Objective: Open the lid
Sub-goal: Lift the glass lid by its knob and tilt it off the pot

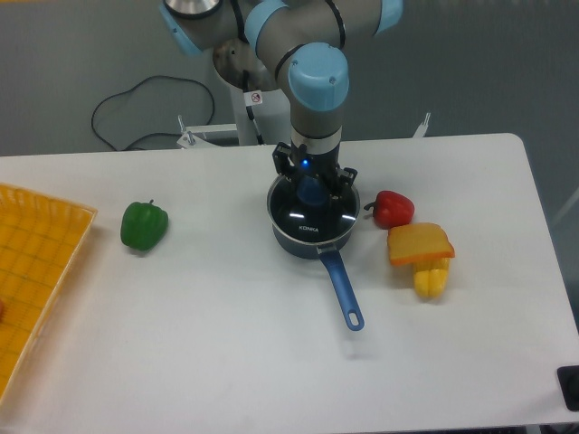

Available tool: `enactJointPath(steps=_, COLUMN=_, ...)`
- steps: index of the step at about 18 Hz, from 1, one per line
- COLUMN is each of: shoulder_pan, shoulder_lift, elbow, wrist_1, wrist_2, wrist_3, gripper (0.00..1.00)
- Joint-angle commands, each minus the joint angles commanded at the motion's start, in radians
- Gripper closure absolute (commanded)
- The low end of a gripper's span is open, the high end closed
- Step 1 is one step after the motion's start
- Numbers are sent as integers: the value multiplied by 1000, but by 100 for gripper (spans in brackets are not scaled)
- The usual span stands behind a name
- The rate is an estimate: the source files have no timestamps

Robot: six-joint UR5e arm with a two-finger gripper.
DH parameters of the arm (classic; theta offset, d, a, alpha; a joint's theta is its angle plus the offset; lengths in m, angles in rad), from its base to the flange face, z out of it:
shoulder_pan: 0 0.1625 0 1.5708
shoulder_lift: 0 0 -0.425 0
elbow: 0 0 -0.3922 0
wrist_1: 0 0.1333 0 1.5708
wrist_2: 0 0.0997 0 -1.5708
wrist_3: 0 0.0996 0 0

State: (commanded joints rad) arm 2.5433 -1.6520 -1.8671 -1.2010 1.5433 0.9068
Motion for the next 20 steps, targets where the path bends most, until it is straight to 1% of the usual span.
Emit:
enactJointPath(steps=2, shoulder_pan=-20, shoulder_lift=-15, elbow=26, wrist_1=0, wrist_2=-18, wrist_3=-40, gripper=34)
enactJointPath(steps=5, shoulder_pan=-37, shoulder_lift=-43, elbow=64, wrist_1=0, wrist_2=-20, wrist_3=-83, gripper=34)
enactJointPath(steps=7, shoulder_pan=-61, shoulder_lift=-63, elbow=94, wrist_1=-2, wrist_2=-20, wrist_3=-115, gripper=34)
enactJointPath(steps=14, shoulder_pan=-83, shoulder_lift=-95, elbow=137, wrist_1=1, wrist_2=-20, wrist_3=-152, gripper=34)
enactJointPath(steps=17, shoulder_pan=-89, shoulder_lift=-104, elbow=169, wrist_1=0, wrist_2=-22, wrist_3=-151, gripper=34)
enactJointPath(steps=18, shoulder_pan=-100, shoulder_lift=-112, elbow=183, wrist_1=-2, wrist_2=-22, wrist_3=-151, gripper=34)
enactJointPath(steps=20, shoulder_pan=-113, shoulder_lift=-121, elbow=189, wrist_1=-2, wrist_2=-15, wrist_3=-149, gripper=34)
